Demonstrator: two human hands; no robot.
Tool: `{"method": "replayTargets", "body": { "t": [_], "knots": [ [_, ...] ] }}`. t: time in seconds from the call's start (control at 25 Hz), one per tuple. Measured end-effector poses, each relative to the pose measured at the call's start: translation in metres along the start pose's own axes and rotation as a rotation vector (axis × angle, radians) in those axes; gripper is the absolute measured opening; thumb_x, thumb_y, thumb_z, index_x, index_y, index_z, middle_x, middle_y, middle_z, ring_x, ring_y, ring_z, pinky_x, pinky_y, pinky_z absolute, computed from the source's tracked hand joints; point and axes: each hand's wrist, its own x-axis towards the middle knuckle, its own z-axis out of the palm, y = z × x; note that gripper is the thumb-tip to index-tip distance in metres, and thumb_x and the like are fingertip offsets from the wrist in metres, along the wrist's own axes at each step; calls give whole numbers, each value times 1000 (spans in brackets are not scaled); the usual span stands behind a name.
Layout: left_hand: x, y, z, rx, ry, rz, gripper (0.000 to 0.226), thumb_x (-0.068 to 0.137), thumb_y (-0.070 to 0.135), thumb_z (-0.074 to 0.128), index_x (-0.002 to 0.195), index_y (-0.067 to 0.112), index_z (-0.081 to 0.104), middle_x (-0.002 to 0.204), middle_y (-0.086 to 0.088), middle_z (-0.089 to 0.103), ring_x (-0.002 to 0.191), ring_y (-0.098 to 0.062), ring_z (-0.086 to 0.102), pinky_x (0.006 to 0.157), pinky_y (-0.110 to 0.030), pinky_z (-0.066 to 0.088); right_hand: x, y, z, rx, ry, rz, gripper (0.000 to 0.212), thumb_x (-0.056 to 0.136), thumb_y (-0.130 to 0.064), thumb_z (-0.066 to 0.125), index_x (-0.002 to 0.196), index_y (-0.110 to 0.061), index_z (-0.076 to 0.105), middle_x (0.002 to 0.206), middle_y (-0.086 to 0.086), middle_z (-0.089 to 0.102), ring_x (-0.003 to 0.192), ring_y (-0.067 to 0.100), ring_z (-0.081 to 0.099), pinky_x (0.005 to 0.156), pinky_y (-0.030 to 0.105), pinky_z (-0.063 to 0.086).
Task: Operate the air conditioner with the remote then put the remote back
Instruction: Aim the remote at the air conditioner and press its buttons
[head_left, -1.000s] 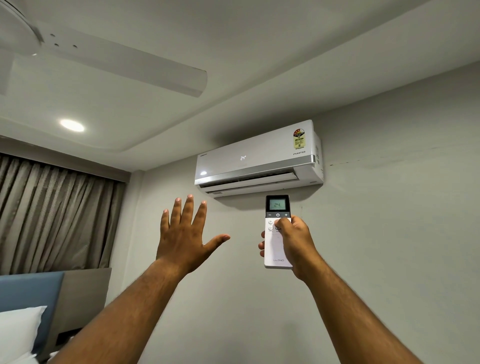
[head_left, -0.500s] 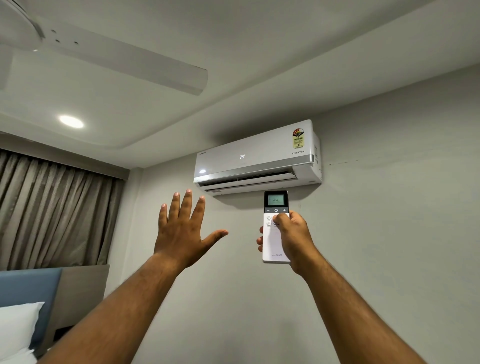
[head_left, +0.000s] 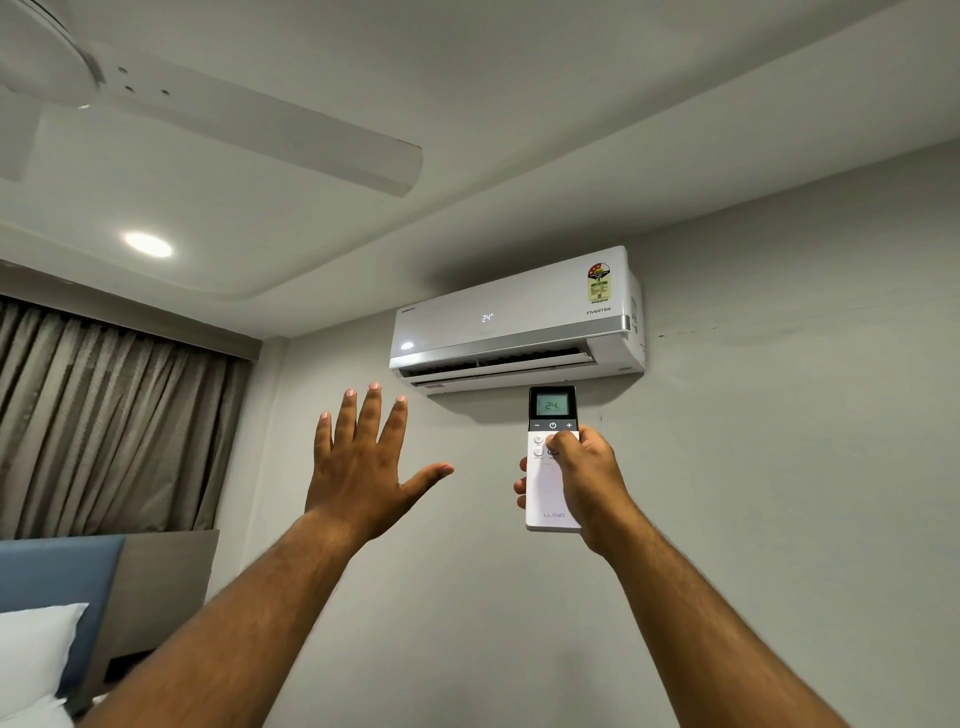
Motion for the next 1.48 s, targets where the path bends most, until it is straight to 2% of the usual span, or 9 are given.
{"method": "replayTargets", "body": {
  "t": [0.24, 0.44, 0.88, 1.48],
  "knots": [
    [-3, 1, 0, 1, -5, -1, 109, 63, 88, -4, 150, 24, -1, 161, -11, -6, 147, -32, -9, 117, -52, -1, -2, -2, -1, 12, -1, 1, 10, 97, -16, 43, 100, -16, 52, 84, 21, 69, 57, 31, 71, 50, 37, 58],
    [-2, 2, -2, 14, 1, 9, 109, 63, 88, -6, 150, 24, -1, 161, -11, -6, 147, -32, -9, 117, -53, 0, -2, -2, -3, -1, -2, -3, 13, 97, -18, 43, 105, -15, 52, 87, 21, 70, 59, 31, 72, 52, 37, 58],
    [-2, 8, -7, 13, 15, 25, 107, 65, 88, -3, 151, 24, 3, 161, -10, -5, 147, -32, -8, 116, -56, 1, -6, -8, -7, 26, -11, -7, 9, 97, -17, 43, 99, -15, 52, 82, 20, 69, 55, 29, 71, 48, 35, 57],
    [10, 9, -11, 25, 44, 48, 106, 66, 88, 0, 151, 25, 4, 161, -10, -5, 147, -31, -7, 115, -57, 1, -3, -10, -8, 65, -27, -30, 11, 98, -16, 43, 104, -14, 52, 84, 20, 70, 56, 29, 71, 48, 35, 57]
  ]
}}
